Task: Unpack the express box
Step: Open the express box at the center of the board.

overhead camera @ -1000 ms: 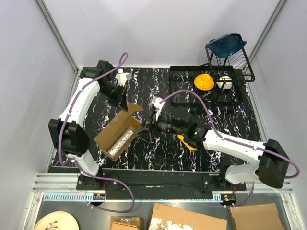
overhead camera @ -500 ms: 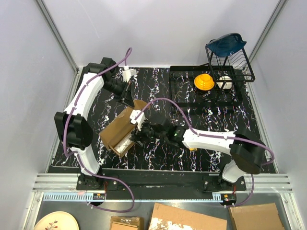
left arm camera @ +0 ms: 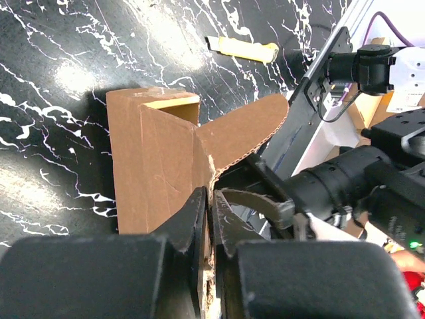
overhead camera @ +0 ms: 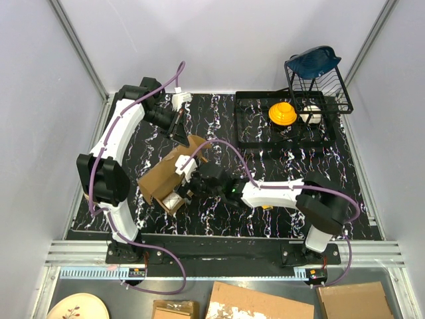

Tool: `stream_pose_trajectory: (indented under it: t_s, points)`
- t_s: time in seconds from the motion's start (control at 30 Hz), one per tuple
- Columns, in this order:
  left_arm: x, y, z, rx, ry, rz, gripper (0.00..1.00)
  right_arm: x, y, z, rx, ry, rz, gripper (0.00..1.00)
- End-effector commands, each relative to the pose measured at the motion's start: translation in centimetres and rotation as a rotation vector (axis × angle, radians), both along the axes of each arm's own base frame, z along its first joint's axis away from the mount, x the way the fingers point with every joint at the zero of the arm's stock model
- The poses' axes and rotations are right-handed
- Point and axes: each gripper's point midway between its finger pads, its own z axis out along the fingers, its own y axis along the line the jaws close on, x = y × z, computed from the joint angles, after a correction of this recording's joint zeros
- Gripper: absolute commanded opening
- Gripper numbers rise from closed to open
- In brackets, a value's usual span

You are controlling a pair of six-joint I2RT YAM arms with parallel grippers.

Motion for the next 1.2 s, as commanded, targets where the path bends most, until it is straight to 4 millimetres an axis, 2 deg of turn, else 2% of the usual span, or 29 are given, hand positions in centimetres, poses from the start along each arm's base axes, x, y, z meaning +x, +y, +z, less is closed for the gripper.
stream_pose_trajectory:
  t_s: [0.0, 0.13, 0.3, 0.4, 0.53, 0.6, 0.7, 0.9, 1.03, 1.17]
  points:
    - [-3.6, 0.0, 2.2, -0.030, 0.110, -0.035, 0.07, -0.2, 1.0, -0.6, -0.013, -0.031, 0.015, 1.00]
    - [-3.7, 0.0, 2.1, -0.023, 0.098, -0.047, 0.07, -0.6, 0.3, -3.4, -0.088, 0.001, 0.025, 1.00]
    - [-3.9, 0.2, 1.9, -0.015, 0.091, -0.054, 0.07, -1.4, -0.4, -4.5, -0.080, 0.053, 0.015, 1.00]
    - [-4.0, 0.3, 1.9, -0.009, 0.080, -0.055, 0.07, -2.1, -1.4, -5.4, -0.108, 0.060, 0.027, 1.00]
    - [-4.1, 0.4, 1.8, -0.008, 0.077, -0.064, 0.07, -2.7, -3.1, -7.1, -0.200, 0.054, 0.045, 1.00]
    - [-4.2, 0.2, 1.7, -0.013, 0.084, -0.068, 0.07, -2.4, -3.6, -7.7, -0.238, 0.049, 0.024, 1.00]
    - [-4.2, 0.1, 1.7, -0.021, 0.087, -0.071, 0.06, -2.1, -3.2, -7.3, -0.239, 0.070, 0.007, 1.00]
    - [-4.5, -0.3, 2.6, -0.071, 0.068, -0.091, 0.05, -1.9, -1.8, -6.3, -0.118, 0.163, -0.046, 1.00]
    - [-4.9, -0.9, 3.1, -0.105, 0.062, -0.112, 0.06, -1.5, -1.2, -4.4, 0.076, 0.365, -0.106, 1.00]
    - [-4.6, -1.0, 3.5, -0.103, 0.052, -0.106, 0.05, -1.1, -1.7, -4.1, 0.127, 0.526, -0.176, 1.00]
